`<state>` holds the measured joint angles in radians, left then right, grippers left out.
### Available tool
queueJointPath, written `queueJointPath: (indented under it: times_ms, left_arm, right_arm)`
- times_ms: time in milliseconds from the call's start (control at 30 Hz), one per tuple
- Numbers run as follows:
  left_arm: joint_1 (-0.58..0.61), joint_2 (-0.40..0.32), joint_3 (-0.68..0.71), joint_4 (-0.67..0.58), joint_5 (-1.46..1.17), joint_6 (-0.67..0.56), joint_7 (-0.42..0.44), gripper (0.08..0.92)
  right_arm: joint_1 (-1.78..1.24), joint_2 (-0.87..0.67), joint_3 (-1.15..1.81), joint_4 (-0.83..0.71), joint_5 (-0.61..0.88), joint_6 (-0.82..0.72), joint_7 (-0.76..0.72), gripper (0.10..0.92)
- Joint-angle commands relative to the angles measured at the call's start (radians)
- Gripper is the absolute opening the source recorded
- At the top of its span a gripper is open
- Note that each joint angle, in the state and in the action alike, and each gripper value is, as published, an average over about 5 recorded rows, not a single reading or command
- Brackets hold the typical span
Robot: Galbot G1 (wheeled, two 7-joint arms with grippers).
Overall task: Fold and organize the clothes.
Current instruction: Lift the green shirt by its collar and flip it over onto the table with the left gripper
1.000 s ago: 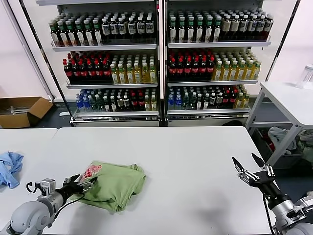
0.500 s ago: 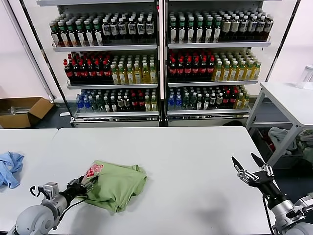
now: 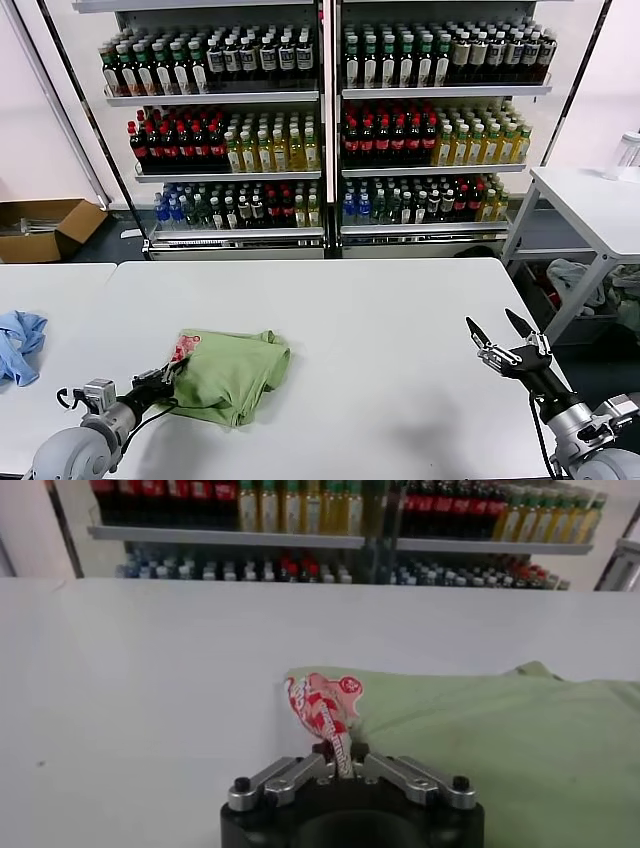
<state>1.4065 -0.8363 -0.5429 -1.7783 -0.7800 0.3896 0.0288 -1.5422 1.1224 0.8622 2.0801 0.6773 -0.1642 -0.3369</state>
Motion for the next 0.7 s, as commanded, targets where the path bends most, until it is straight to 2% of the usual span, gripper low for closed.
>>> queueJointPath:
  times_ms: [33,233,467,600,700]
  left_arm:
    - [0.068,-0.055,-0.203,-0.041,0.004,-0.01,-0.029,0.13]
    - [0.143,-0.075,-0.417,-0.094,-0.009,0.001,-0.062,0.13]
    - [0.17,-0.061,-0.606,-0.138,-0.011,0.006,-0.122,0.13]
    - [0.174,-0.057,-0.637,-0.205,-0.016,0.004,-0.163,0.13]
    - [0.165,-0.07,-0.573,-0.297,-0.004,0.007,-0.195,0.13]
  right_arm:
    - [0.006,0.002,-0.007,-0.004,0.001,0.001,-0.001,0.823]
    - [0.005,-0.001,-0.009,-0.014,0.002,0.007,-0.003,0.823]
    - [0.006,-0.005,-0.017,-0.013,0.003,0.009,-0.005,0.823]
    - [0.004,-0.002,-0.021,-0.013,0.003,0.012,-0.006,0.823]
    - [0.003,0.002,-0.024,-0.013,0.0,0.013,-0.007,0.823]
